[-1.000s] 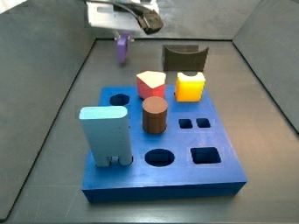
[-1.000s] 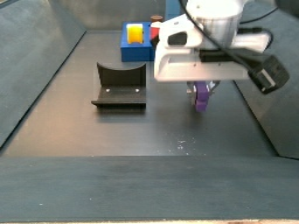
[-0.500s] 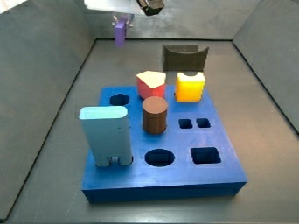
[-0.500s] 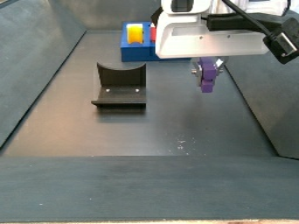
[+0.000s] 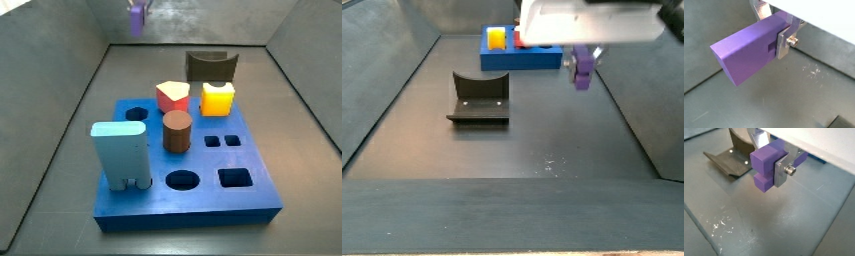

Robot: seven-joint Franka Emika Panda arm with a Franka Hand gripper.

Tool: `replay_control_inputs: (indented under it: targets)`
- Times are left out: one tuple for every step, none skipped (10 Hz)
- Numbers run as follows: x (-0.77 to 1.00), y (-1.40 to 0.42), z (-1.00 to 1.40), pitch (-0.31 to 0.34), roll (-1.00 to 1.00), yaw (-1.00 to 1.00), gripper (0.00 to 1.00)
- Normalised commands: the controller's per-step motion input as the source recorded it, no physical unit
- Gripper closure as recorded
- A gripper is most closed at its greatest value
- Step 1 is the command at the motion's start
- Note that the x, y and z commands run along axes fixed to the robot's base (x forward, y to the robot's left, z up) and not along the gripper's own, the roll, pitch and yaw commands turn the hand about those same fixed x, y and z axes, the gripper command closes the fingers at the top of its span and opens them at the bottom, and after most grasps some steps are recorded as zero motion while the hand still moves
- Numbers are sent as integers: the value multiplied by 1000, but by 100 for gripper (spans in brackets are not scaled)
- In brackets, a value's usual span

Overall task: Pick up the double-square object. Move up. Rotate the double-square object. Place the double-square object on the fixture. Regrasp the double-square object. Move to above the board. Insert the double-square object.
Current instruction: Place the double-square object on the fixture.

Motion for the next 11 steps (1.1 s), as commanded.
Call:
replay_control_inputs:
  targets:
    - [-13,-7,933,35,-23,-12,100]
    - [-7,-5,727,46,-30,-14,100]
    - [0,-3,572,55,-34,-14,100]
    - [9,-1,364,66,-41,-15,100]
    - [13,2,209,72,-46,-16,100]
    - [1000,-81,636,-331,-366,-292,100]
    - [1000,-76,531,-312,-371,-279,100]
    - [914,-48,424,-216,-351,-212,100]
    - [682,-14,220,-81,-263,-125,100]
    - [560,-3,125,-12,-208,-83,100]
    - [436,9,60,38,-177,-55,100]
